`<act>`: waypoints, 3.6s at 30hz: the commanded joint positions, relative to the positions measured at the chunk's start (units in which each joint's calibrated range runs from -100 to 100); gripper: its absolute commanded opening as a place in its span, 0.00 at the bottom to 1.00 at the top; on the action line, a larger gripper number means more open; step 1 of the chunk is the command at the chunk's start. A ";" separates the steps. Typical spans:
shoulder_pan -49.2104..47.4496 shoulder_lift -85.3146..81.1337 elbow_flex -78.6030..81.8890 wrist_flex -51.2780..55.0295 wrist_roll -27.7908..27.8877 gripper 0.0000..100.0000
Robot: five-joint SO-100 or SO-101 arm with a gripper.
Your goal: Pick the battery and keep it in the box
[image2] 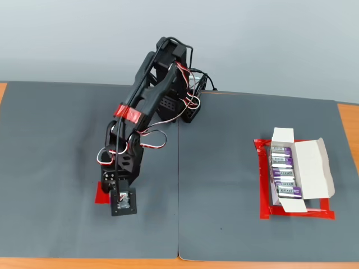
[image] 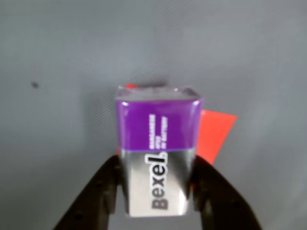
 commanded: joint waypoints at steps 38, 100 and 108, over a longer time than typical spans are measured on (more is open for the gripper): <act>-49.04 -27.87 -2.53 7.16 -8.26 0.05; -70.37 -1.58 -14.02 2.21 -9.61 0.19; -70.44 -1.84 -14.29 2.21 -10.81 0.22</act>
